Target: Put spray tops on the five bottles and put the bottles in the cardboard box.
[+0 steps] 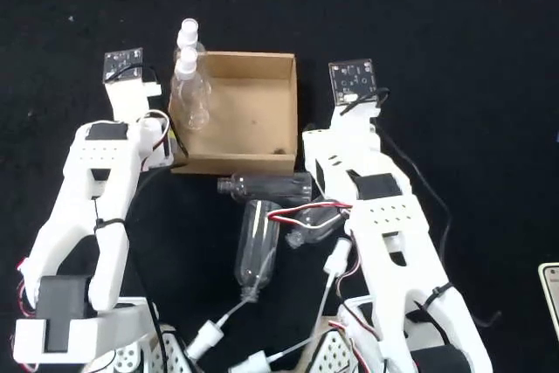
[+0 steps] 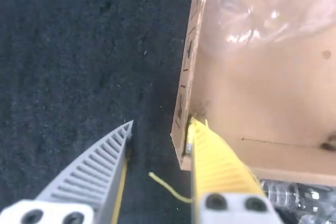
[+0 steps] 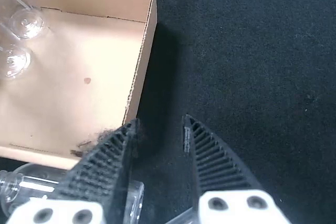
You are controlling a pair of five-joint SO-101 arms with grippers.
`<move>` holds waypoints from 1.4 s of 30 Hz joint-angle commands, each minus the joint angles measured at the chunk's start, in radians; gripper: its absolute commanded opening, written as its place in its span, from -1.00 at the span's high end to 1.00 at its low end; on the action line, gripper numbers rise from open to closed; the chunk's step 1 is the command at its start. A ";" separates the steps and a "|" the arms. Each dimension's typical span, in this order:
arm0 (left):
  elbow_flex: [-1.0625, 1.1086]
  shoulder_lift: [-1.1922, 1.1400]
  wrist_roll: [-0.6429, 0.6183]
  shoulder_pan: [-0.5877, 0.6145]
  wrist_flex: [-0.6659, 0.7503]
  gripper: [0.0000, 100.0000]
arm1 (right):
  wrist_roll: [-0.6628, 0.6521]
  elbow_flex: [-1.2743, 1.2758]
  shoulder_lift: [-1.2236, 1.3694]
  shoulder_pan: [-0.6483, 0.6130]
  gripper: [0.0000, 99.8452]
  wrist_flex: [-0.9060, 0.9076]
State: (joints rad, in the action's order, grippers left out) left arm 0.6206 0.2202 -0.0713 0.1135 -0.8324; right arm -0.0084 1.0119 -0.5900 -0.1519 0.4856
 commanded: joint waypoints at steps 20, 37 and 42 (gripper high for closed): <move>-0.255 0.173 0.009 0.005 -0.302 0.71 | -0.009 -0.015 -0.001 -0.014 0.79 -0.032; 0.030 0.569 0.336 -0.134 -0.545 0.87 | -0.009 -0.030 -0.010 0.048 0.79 -0.026; 0.044 0.605 0.347 -0.360 -0.620 0.54 | -0.009 -0.174 -0.010 0.216 0.79 0.097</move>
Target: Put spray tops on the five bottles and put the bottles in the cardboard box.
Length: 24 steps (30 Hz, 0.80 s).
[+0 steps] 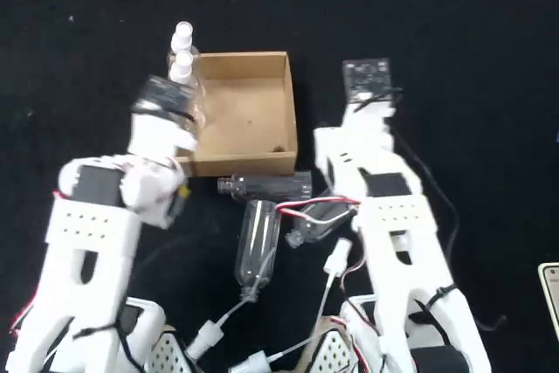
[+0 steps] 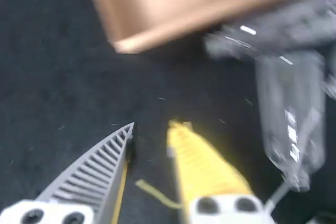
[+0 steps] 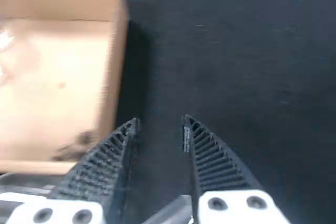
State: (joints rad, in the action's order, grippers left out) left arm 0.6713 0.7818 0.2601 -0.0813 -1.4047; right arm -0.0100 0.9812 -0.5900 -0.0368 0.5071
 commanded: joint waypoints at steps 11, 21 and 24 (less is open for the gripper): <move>0.111 -0.086 -0.285 -0.513 0.183 0.29 | -0.110 -0.186 -0.010 0.606 0.79 0.397; 0.122 -0.371 -0.394 -0.478 0.336 0.30 | -0.109 -0.013 -0.010 0.638 0.79 0.364; 0.127 -0.391 -0.396 -0.447 0.338 0.30 | -0.107 0.007 -0.010 0.637 0.79 0.368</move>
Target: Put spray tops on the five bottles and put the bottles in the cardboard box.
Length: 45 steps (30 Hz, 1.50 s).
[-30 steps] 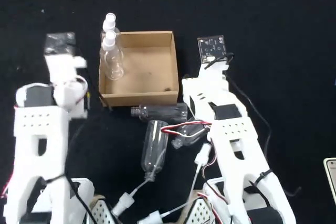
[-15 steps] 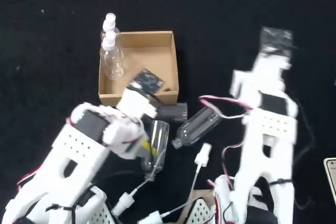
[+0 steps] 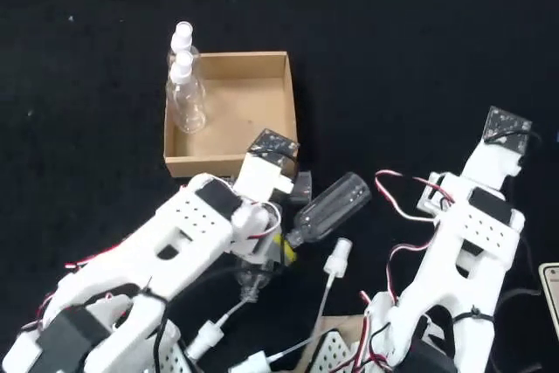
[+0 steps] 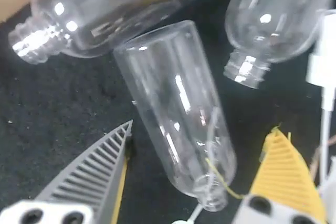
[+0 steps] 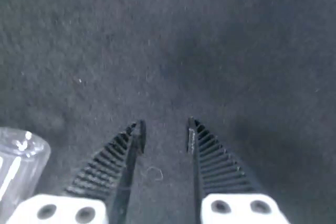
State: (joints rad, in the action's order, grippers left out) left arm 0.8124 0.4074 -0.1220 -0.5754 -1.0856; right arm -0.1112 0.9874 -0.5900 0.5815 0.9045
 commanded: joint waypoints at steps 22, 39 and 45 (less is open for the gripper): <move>0.196 -0.017 0.015 0.045 0.284 0.55 | -0.005 0.205 -0.012 0.018 0.79 -0.207; -0.081 0.196 0.199 0.214 -0.198 0.66 | -0.006 0.205 -0.010 0.017 0.79 -0.209; -0.071 0.431 0.193 0.456 -0.230 0.67 | -0.006 0.205 -0.010 0.017 0.79 -0.209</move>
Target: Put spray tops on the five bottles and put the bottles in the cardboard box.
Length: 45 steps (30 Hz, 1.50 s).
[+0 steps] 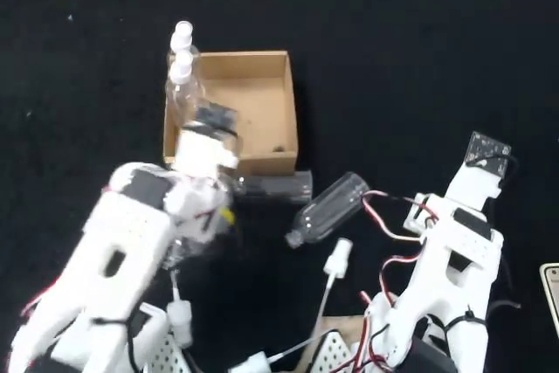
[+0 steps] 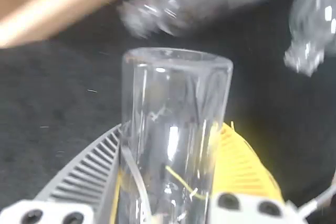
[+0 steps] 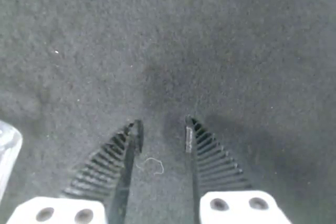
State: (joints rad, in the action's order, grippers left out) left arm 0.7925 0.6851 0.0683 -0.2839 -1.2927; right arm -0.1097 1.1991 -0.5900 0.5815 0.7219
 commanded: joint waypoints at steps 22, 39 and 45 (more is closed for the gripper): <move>0.415 0.336 -0.216 1.320 0.480 0.66 | -0.009 0.007 -0.010 -0.035 0.79 -0.026; 0.437 0.333 -0.265 1.452 0.790 0.40 | -0.009 0.010 -0.010 -0.041 0.79 -0.026; 0.417 0.334 -0.072 1.454 0.695 0.40 | -0.009 0.010 -0.010 -0.041 0.79 -0.026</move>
State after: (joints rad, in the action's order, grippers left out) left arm 1.2958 1.0012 -0.1465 1.1646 -0.5224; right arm -0.1112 1.2114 -0.5900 0.5570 0.7158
